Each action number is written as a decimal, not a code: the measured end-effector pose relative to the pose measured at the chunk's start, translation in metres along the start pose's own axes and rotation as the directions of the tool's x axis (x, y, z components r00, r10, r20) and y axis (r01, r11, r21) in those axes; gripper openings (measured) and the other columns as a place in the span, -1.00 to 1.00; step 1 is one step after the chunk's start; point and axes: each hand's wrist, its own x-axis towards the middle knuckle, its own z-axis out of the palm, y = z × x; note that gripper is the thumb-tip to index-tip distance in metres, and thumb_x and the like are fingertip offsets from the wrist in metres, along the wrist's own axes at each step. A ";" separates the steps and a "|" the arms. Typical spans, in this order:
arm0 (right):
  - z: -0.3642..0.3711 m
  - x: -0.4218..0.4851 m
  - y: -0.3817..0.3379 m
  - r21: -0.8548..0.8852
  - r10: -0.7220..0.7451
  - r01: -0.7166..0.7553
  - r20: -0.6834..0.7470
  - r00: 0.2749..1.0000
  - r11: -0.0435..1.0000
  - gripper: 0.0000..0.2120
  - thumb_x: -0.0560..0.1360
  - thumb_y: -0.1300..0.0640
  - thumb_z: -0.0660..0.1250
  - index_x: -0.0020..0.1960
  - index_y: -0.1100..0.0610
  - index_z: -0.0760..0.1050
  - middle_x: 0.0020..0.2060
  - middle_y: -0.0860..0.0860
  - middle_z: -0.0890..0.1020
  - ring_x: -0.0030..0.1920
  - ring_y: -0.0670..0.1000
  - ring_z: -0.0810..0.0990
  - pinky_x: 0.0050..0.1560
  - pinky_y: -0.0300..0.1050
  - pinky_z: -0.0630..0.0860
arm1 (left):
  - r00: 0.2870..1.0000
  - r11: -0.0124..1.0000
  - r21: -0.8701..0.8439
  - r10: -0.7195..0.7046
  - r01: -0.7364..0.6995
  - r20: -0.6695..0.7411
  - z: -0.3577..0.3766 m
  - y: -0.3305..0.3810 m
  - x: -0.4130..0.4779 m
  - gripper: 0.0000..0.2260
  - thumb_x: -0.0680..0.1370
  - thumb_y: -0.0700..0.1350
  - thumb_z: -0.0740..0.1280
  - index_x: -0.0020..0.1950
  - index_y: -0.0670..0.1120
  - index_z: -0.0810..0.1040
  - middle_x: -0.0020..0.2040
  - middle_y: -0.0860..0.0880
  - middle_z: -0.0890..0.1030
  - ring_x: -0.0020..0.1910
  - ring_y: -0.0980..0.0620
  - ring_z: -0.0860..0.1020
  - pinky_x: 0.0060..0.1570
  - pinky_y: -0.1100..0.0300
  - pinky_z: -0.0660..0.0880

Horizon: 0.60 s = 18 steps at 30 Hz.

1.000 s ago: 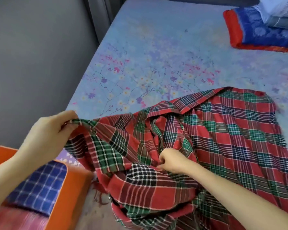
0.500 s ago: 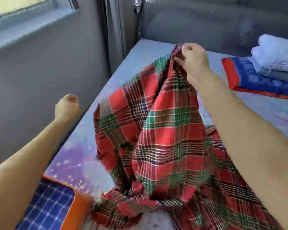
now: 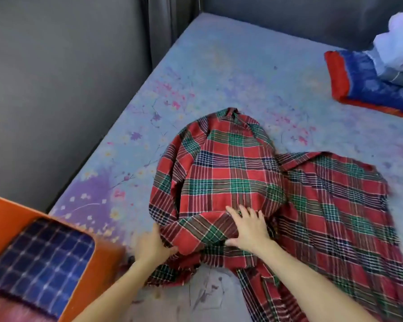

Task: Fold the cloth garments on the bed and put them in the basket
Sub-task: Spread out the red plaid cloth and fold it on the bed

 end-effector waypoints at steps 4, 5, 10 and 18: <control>0.048 -0.007 -0.039 -0.222 -0.091 0.072 -0.075 0.993 0.972 -0.10 0.45 -0.32 0.23 0.54 -0.02 -0.19 0.52 0.21 0.00 0.50 0.29 0.00 0.41 0.36 -0.18 | 0.895 0.782 -0.475 -0.446 0.404 0.027 0.046 -0.008 -0.011 -0.06 0.35 0.19 0.47 0.45 -0.31 0.10 0.37 -0.33 0.32 0.34 -0.28 0.34 0.25 -0.06 0.38; 0.053 -0.007 -0.045 -0.227 -0.093 0.069 -0.096 0.991 0.971 -0.18 0.45 -0.20 0.34 0.54 0.00 -0.01 0.49 0.24 0.11 0.47 0.31 0.10 0.41 0.38 -0.10 | 0.849 0.662 -0.579 -0.518 0.477 0.108 0.060 -0.013 -0.010 -0.10 0.35 0.21 0.46 0.39 -0.37 0.19 0.32 -0.35 0.38 0.29 -0.29 0.39 0.24 -0.06 0.40; 0.062 -0.009 -0.042 -0.217 -0.196 0.111 -0.422 0.885 0.970 -0.72 0.18 0.17 0.58 -0.17 0.14 0.58 -0.03 0.18 0.62 -0.04 0.23 0.58 0.09 0.19 0.49 | 0.766 0.104 -0.818 -0.434 0.566 0.475 0.098 -0.024 -0.020 -0.44 0.51 0.19 0.28 0.31 -0.22 0.42 0.24 -0.18 0.52 0.08 -0.17 0.51 0.00 0.05 0.49; 0.120 -0.034 -0.053 -0.152 -0.140 0.100 -0.283 0.949 0.983 -0.54 0.09 0.01 0.61 -0.10 0.16 0.57 -0.21 0.10 0.56 -0.20 0.14 0.54 -0.24 0.02 0.51 | 0.710 -0.325 -0.799 -0.369 0.506 0.600 0.140 -0.041 -0.017 -0.80 0.63 -0.20 0.16 -0.21 -0.14 0.38 -0.59 -0.10 0.53 -0.61 -0.06 0.52 -0.77 0.29 0.34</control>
